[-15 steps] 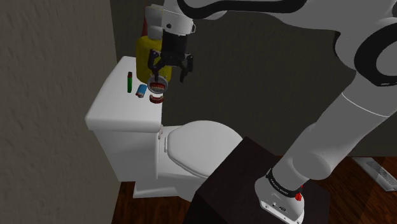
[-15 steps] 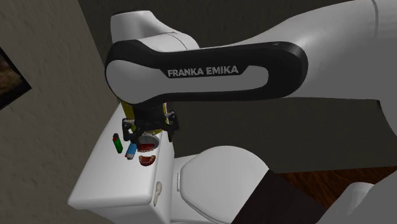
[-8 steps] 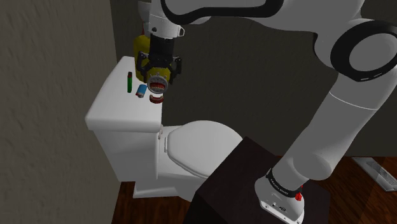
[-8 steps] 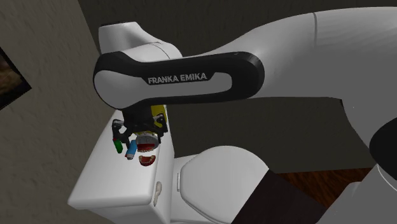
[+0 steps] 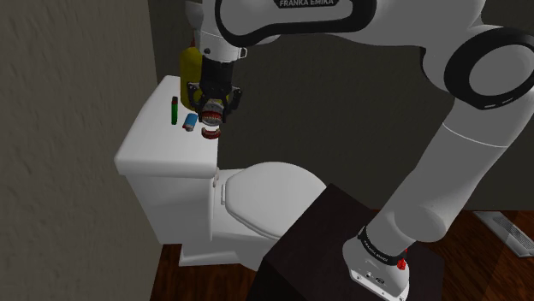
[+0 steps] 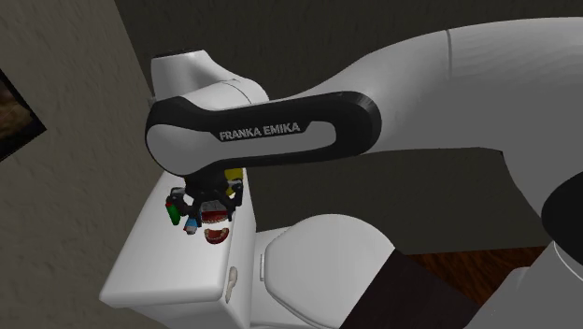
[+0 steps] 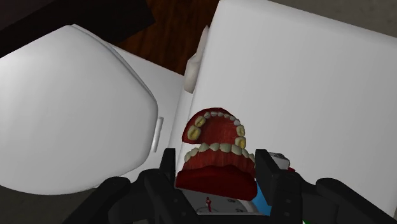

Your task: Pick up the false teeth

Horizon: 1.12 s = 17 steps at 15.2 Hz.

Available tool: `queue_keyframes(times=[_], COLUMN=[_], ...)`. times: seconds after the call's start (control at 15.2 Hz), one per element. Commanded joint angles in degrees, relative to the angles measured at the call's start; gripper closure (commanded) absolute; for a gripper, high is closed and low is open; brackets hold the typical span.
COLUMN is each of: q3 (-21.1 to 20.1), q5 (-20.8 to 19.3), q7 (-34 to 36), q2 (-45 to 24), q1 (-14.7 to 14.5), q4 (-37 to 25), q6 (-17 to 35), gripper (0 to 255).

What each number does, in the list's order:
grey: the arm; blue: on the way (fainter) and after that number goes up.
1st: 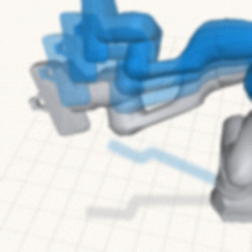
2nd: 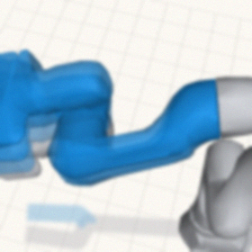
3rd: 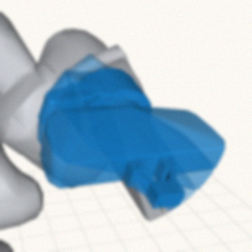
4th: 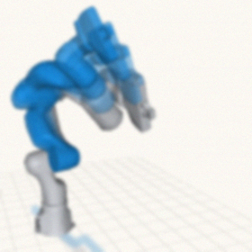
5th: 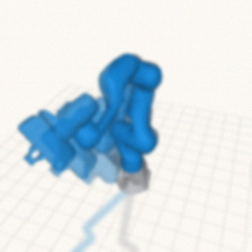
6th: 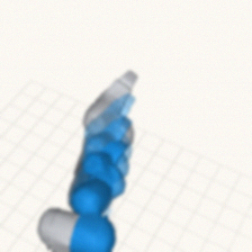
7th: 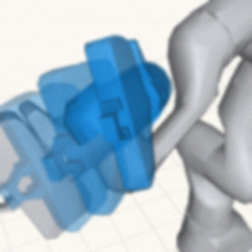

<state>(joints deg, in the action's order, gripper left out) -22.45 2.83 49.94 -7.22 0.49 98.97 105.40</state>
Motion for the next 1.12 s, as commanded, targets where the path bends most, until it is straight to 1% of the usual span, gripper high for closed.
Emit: queue_keyframes(times=[0.0, 0.4, 1.06], q3=[0.0, 0.0, -0.1], q5=[0.0, -0.1, -0.1], q7=[0.0, 0.0, 0.6], q2=[-0.1, -0.3, -0.3], q1=[0.0, 0.0, -0.1], q4=[0.1, -0.1, -7.8], q6=[0.0, 0.0, -7.7], gripper=[255, 255, 255])
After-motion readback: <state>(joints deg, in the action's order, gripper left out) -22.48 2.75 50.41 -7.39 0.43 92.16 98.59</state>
